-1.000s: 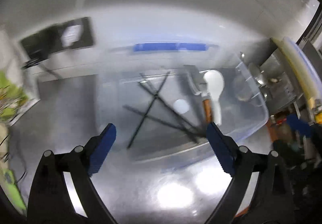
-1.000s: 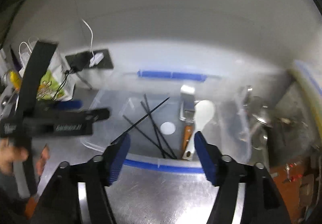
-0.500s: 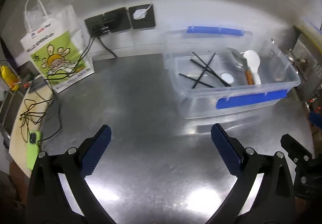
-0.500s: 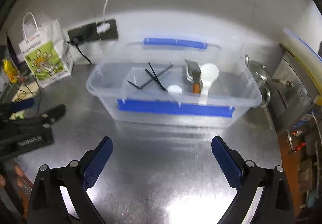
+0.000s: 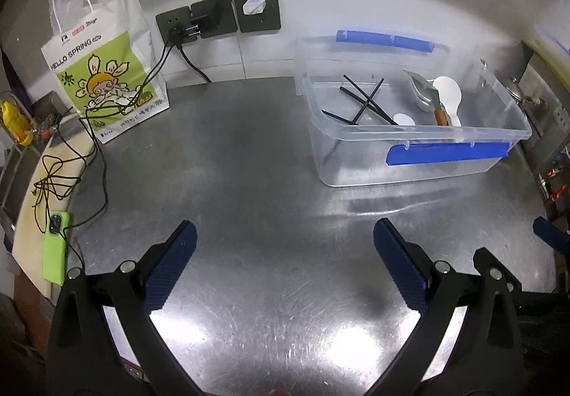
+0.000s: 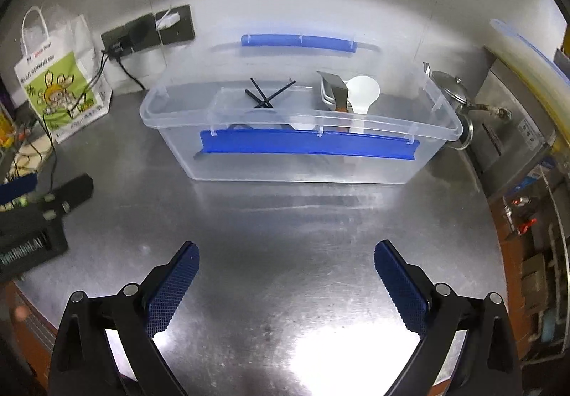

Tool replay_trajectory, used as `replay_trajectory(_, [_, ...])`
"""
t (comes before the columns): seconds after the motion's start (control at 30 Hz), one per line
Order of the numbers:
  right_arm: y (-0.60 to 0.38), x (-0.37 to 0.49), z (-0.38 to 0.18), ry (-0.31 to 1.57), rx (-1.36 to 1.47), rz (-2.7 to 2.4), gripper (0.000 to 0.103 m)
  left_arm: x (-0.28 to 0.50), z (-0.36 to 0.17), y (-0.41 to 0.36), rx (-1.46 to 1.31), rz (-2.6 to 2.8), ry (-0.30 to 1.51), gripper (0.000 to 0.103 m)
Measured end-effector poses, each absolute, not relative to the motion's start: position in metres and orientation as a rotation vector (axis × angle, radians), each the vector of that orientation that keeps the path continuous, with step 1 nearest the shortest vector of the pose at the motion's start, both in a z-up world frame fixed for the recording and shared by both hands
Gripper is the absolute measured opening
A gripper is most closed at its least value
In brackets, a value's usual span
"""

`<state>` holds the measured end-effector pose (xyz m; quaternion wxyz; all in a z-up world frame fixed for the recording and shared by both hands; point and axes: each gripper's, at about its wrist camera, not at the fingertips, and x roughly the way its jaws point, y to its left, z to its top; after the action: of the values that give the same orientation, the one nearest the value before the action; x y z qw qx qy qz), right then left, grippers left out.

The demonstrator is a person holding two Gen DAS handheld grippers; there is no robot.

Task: Organize utensils

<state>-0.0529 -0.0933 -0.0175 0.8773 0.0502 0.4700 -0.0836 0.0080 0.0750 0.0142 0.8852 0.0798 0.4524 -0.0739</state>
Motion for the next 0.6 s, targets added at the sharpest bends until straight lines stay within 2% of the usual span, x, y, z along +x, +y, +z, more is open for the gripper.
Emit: replay_trajectory(0.6, [-0.0975,-0.0487,-0.0088,0.954,0.087,-0.268,0.098,0.0101,0.0208,0.0668,0.206,-0.161,0.916,0.096])
